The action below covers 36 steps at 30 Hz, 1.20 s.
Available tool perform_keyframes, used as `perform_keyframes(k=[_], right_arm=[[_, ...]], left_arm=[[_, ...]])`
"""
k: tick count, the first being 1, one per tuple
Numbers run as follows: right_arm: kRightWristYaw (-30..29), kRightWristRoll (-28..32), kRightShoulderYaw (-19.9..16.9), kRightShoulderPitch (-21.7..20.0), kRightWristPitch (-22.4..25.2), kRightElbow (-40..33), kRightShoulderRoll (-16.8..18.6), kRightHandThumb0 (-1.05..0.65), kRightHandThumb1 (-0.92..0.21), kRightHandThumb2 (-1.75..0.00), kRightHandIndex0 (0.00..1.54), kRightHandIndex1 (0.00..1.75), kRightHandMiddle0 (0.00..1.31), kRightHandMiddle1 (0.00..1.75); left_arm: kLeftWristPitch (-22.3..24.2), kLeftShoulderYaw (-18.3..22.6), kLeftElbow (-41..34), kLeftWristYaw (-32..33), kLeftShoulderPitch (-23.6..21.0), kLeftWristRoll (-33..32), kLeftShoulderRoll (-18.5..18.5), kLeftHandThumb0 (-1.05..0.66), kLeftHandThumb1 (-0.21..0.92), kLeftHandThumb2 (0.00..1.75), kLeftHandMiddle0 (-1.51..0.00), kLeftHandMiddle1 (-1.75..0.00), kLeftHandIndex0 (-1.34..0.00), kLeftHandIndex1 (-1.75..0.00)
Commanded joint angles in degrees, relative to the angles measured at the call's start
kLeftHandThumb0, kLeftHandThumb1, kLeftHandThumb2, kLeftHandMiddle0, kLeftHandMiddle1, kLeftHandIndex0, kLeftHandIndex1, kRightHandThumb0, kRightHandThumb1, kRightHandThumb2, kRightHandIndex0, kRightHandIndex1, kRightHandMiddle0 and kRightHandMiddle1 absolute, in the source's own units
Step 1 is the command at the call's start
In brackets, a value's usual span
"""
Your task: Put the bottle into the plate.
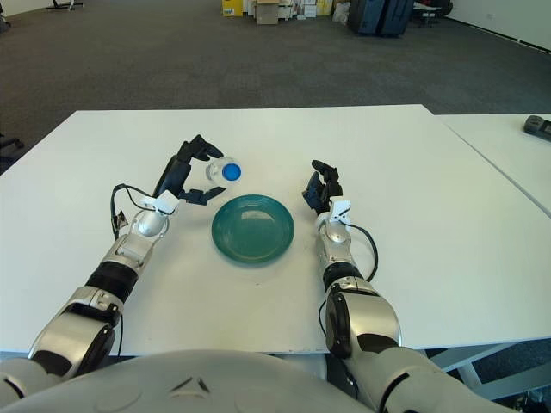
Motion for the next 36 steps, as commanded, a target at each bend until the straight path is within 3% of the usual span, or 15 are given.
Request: perform_keyframes(k=[1, 13, 36], right_arm=[[-0.35, -0.11, 0.08, -0.70, 1.23, 1.14, 0.49, -0.96, -0.92, -1.05, 0.24, 0.01, 0.00, 0.85], [-0.76, -0.43, 0.63, -0.92, 1.39, 1.24, 0.93, -0.96, -0.92, -1.06, 0.22, 0.00, 0.00, 0.80], [-0.85, -0.17, 0.67, -1.44, 2.30, 2.14, 2.11, -0.97, -0.92, -1.04, 0.25, 0.01, 0.01, 0.87]], left_arm=[[0.60, 0.16, -2.63, -2.04, -0.19, -0.80, 1.63, -0.14, 0.47, 1.02, -1.18, -1.75, -0.89, -1.75], [1.63, -0.50, -6.90, -6.93, 2.63, -0.39, 3.21, -0.17, 0.50, 0.99, -1.19, -1.75, -0.88, -1.75], [-6.38, -4.41, -6.92, -10.43, 1.31, 2.80, 6.61, -0.16, 0.52, 0.97, -1.17, -1.75, -0.89, -1.75]])
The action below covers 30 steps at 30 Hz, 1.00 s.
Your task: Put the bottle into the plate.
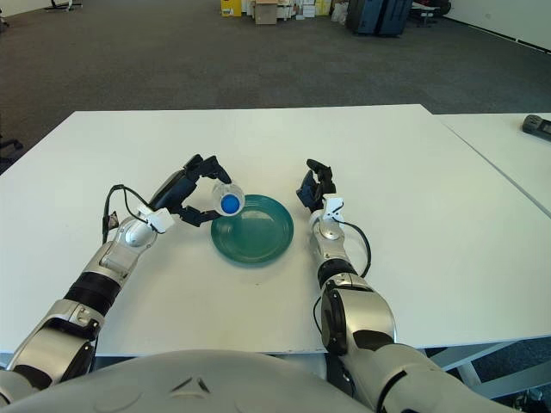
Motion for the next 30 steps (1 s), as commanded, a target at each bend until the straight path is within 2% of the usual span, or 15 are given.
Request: perform_keyframes(k=[1, 18, 30], right_arm=[[0.06, 0.07, 0.00, -0.10, 1.25, 1.13, 0.83, -0.98, -0.92, -1.04, 0.25, 0.01, 0.01, 0.87], [-0.85, -0.01, -0.05, -0.28, 1.00, 1.33, 1.71, -0.96, -0.92, -1.04, 0.26, 0.01, 0.00, 0.86], [-1.25, 0.11, -0.15, -0.20, 1.02, 1.47, 2.29, -0.97, -0.92, -1.06, 0.25, 0.00, 0.00, 0.83]], left_arm=[[-2.46, -0.70, 0.03, -0.67, -2.81, 0.01, 0.71, -0.16, 0.52, 0.97, -1.16, -1.75, -0.89, -1.75], [-8.09, -3.54, 2.82, 1.95, -7.43, 6.45, -0.13, -0.09, 0.46, 1.04, -1.16, -1.75, -0.92, -1.75], [-7.57, -6.02, 4.35, 0.61, -9.90, 8.87, 0.03, -0.07, 0.45, 1.05, -1.16, -1.75, -0.91, -1.75]])
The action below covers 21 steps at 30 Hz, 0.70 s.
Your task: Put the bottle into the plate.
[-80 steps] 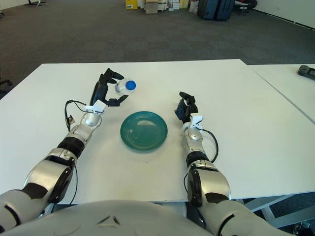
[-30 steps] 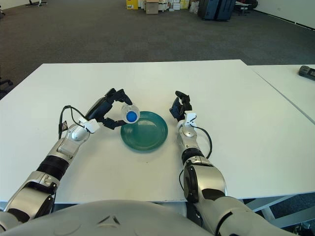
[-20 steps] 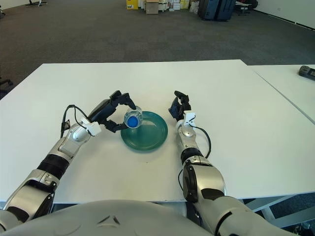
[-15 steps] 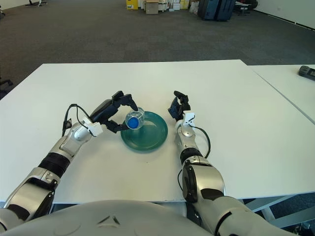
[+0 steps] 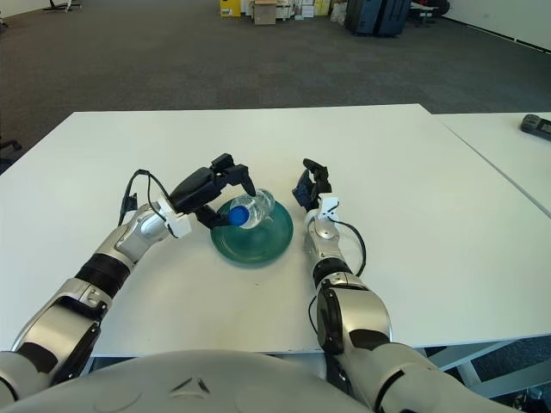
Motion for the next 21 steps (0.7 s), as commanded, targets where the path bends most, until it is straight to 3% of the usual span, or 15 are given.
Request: perform_keyframes(k=[1, 14, 18, 20, 21], right_arm=[[-0.22, 0.14, -0.12, 0.22, 1.09, 1.24, 0.90, -0.97, -0.92, -1.06, 0.25, 0.00, 0.00, 0.83], [-0.61, 0.04, -0.06, 0.49, 0.77, 0.86, 1.20, -0.96, -0.92, -1.06, 0.23, 0.00, 0.00, 0.82], [-0.66, -0.01, 0.00, 0.55, 0.83, 0.73, 1.10, -0.96, -0.92, -1.07, 0.21, 0.00, 0.00, 0.79], [-0.67, -0.05, 0.03, 0.65, 0.72, 0.63, 1.03, -0.96, -0.92, -1.08, 0.20, 0.00, 0.00, 0.78], [-0.67, -0.07, 0.05, 0.69, 0.66, 0.58, 1.00, -0.95, -0.92, -1.08, 0.20, 0.00, 0.00, 0.78]], left_arm=[[0.10, -0.38, 0.43, 0.42, -2.53, 0.34, 0.23, -0.07, 0.45, 1.05, -1.16, -1.75, -0.91, -1.75], [-0.09, -1.45, 1.91, -1.09, -3.25, -0.72, 0.01, -0.08, 0.45, 1.07, -1.12, -1.75, -0.86, -1.75], [-0.62, -1.64, 2.92, -2.06, -4.17, -0.85, 0.53, -0.16, 0.45, 1.05, -0.99, -1.75, -0.78, -1.75], [-1.39, -1.72, 3.75, -2.11, -5.04, -0.53, 1.12, -0.30, 0.43, 1.11, -0.90, -1.75, -0.66, -1.75], [-1.80, -1.73, 4.15, -2.03, -5.43, -0.30, 1.37, -0.19, 0.35, 1.22, -0.81, -1.75, -0.63, -1.70]])
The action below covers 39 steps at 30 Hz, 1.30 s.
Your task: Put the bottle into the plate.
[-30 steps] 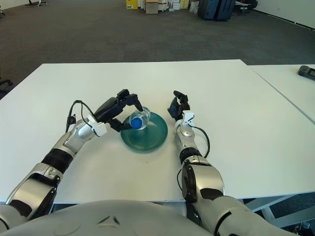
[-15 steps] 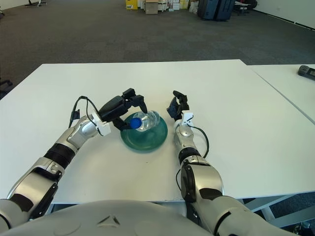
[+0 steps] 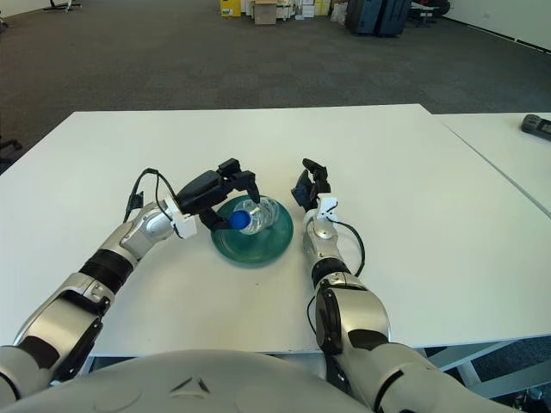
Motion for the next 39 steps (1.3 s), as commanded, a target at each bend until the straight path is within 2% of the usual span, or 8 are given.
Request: perform_keyframes(k=[1, 6, 10, 20, 24, 27, 34, 39], right_arm=[[-0.12, -0.06, 0.05, 0.77, 0.77, 0.53, 0.46, -0.95, -0.92, -1.08, 0.20, 0.00, 0.00, 0.78], [0.01, 0.18, -0.17, 0.83, 0.86, 0.47, 0.17, -0.94, -0.92, -1.08, 0.21, 0.00, 0.00, 0.82], [0.11, 0.43, -0.46, 0.77, 0.88, 0.61, 0.05, -0.94, -0.92, -1.06, 0.22, 0.01, 0.00, 0.84], [0.45, 0.92, -1.18, 0.89, 0.76, 0.67, -0.11, -0.94, -0.92, -1.04, 0.25, 0.02, 0.00, 0.86], [0.77, 0.75, -1.14, 1.03, 0.44, 0.52, -0.25, -0.95, -0.92, -1.04, 0.24, 0.01, 0.00, 0.86], [0.89, 0.59, -1.06, 1.09, 0.28, 0.45, -0.34, -0.95, -0.92, -1.05, 0.23, 0.01, 0.00, 0.83], [1.05, 0.31, -0.85, 1.21, 0.03, 0.40, -0.64, -0.92, -0.92, -1.00, 0.23, 0.00, 0.05, 0.88], [1.19, 0.34, -0.83, 1.10, 0.38, 0.47, -0.73, -0.92, -0.92, -0.98, 0.22, 0.00, 0.04, 0.88]], left_arm=[[-1.44, 0.15, 1.30, 0.33, -3.48, -0.21, 1.54, -0.15, 0.32, 1.26, -0.78, -1.75, -0.62, -1.68], [-2.00, 0.21, 1.97, 2.52, -4.60, 2.59, 2.51, -0.03, 0.34, 1.21, -0.62, -1.75, -0.57, -1.47], [-1.85, 0.10, 2.04, 3.70, -5.24, 4.31, 3.23, -0.01, 0.44, 1.14, -0.45, -1.72, -0.44, -1.65], [0.00, 0.10, 0.50, 5.37, -5.82, 6.90, 4.33, -0.01, 0.61, 0.86, -0.41, -1.68, -0.41, -1.51], [0.74, 0.34, 0.13, 5.92, -5.86, 7.18, 4.59, -0.01, 0.78, 0.57, -0.40, -1.63, -0.36, -1.42], [1.20, 0.37, -0.12, 6.38, -5.74, 7.56, 4.58, -0.24, 0.88, 0.43, -0.31, -1.38, -0.35, -1.52], [1.65, 0.31, -0.72, 5.36, -5.44, 7.69, 6.37, -0.90, 0.90, 0.53, -0.21, -0.28, -0.05, -0.86], [1.08, 0.10, -0.71, 4.51, -6.32, 7.48, 7.70, -1.02, 0.92, 0.59, -0.11, -0.06, -0.01, -0.48]])
